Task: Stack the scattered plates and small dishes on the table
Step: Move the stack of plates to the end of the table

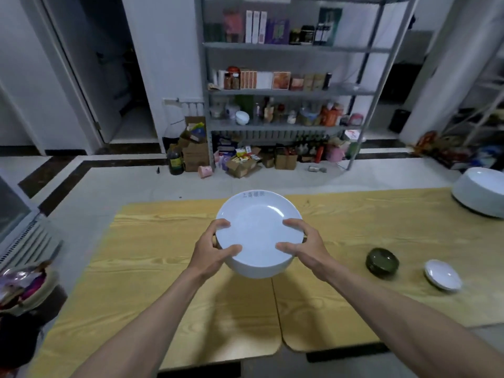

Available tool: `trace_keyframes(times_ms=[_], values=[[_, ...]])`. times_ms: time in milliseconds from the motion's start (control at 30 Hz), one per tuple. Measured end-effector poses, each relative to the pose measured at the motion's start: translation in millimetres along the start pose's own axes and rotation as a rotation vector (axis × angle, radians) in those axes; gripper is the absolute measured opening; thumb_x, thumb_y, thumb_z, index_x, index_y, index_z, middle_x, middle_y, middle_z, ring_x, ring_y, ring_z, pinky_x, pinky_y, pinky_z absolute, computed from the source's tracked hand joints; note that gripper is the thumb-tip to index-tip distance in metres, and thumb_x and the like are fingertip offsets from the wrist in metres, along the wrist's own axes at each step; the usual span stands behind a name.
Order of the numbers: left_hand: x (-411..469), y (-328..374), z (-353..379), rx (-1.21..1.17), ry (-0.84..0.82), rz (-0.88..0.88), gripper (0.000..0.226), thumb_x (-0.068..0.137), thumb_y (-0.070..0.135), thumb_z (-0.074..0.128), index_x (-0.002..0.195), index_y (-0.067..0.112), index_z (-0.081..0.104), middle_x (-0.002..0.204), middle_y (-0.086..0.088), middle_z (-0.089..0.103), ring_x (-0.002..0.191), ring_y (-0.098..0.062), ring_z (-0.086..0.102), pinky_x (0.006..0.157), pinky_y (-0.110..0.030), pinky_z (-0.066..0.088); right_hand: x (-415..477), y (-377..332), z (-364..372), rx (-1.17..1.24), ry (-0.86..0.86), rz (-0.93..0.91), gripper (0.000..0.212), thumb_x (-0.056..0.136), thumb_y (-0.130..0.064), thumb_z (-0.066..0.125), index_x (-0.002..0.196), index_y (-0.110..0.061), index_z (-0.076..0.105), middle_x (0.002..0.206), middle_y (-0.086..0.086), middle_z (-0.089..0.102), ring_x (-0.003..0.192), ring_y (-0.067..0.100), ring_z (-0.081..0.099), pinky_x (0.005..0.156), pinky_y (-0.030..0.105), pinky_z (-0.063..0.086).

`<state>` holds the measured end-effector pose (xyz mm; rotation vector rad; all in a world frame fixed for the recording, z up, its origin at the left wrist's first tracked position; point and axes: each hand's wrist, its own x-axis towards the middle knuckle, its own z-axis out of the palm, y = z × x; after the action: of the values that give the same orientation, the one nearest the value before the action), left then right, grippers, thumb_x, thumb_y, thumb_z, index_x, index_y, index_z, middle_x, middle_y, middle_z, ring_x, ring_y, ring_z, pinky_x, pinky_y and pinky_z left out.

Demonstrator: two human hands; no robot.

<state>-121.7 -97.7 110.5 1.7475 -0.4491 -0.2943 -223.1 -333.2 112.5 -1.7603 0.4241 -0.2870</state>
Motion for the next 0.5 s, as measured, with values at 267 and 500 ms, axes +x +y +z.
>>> trace_keyframes(times_ms=[267, 500], values=[[12, 38, 179, 0.000, -0.116, 0.014, 0.065, 0.054, 0.037, 0.079, 0.114, 0.026, 0.058, 0.122, 0.027, 0.048, 0.071, -0.006, 0.055, 0.057, -0.015, 0.047, -26, 42, -175, 0.004, 0.114, 0.057, 0.055, 0.071, -0.014, 0.085, 0.118, -0.034, 0.063, 0.125, -0.013, 0.053, 0.116, 0.018, 0.053, 0.087, 0.031, 0.052], [48, 66, 312, 0.040, -0.286, 0.034, 0.061, 0.053, 0.042, 0.082, 0.108, 0.035, 0.058, 0.112, 0.006, 0.060, 0.064, 0.003, 0.060, 0.055, -0.017, 0.047, -32, 78, -303, -0.016, 0.272, 0.088, 0.059, 0.068, -0.017, 0.088, 0.120, -0.029, 0.064, 0.119, -0.020, 0.055, 0.120, 0.017, 0.052, 0.101, 0.042, 0.048]])
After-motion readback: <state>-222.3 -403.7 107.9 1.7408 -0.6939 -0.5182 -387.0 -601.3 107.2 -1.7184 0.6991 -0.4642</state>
